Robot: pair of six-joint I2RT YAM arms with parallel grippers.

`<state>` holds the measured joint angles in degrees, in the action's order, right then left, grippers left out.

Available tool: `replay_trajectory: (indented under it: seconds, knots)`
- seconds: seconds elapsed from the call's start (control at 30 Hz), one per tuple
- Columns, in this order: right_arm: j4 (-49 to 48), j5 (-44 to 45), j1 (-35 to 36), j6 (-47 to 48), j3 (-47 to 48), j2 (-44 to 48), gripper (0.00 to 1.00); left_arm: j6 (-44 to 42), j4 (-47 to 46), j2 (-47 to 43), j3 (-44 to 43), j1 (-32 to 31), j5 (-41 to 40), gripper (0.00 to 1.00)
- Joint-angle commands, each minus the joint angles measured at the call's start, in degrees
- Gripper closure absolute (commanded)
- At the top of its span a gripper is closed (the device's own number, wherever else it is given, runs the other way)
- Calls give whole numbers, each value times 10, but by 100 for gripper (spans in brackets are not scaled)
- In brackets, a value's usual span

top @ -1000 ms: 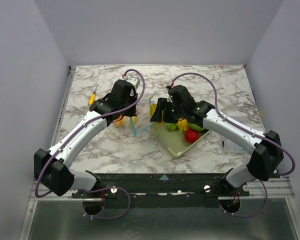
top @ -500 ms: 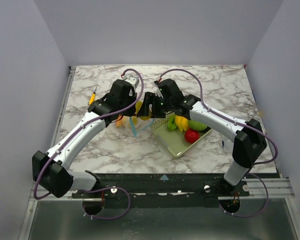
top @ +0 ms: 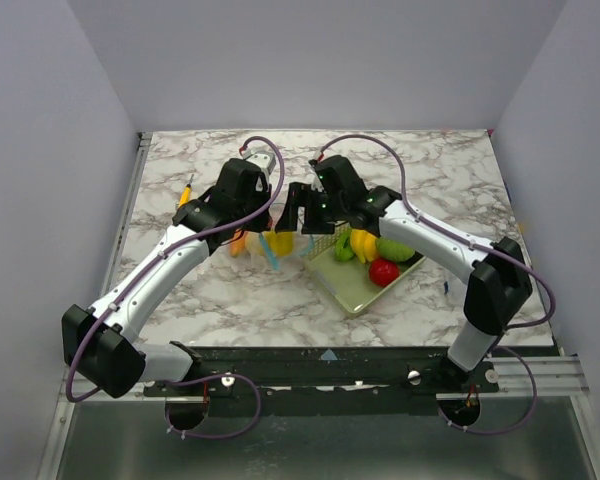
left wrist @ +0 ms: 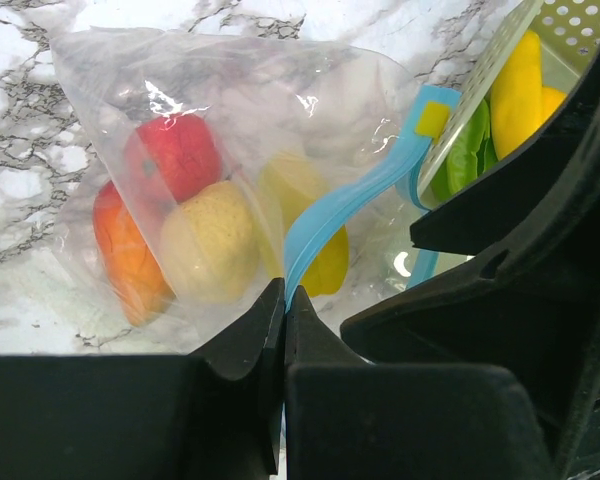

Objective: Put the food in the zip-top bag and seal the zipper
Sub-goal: Place the fake fruit in the zipper food storage bag, then pick up the fake fruit from the bin.

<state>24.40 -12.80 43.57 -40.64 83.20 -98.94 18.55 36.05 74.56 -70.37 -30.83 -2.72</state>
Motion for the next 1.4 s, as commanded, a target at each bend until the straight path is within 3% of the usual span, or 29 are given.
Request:
replay_trajectory:
  seconds: [0.0, 0.53, 0.9, 1.37]
  knots:
    - [55, 49, 5, 21, -5, 47, 21, 4, -14, -14, 2, 2, 8, 100]
    - [195, 239, 5, 31, -181, 215, 21, 4, -13, -8, 2, 2, 8, 100]
    - [313, 360, 5, 19, -193, 195, 22, 2, -11, 4, 0, 2, 1, 100]
    - [250, 444, 9, -23, -236, 119, 20, 3, -10, 8, -1, 3, 2, 100]
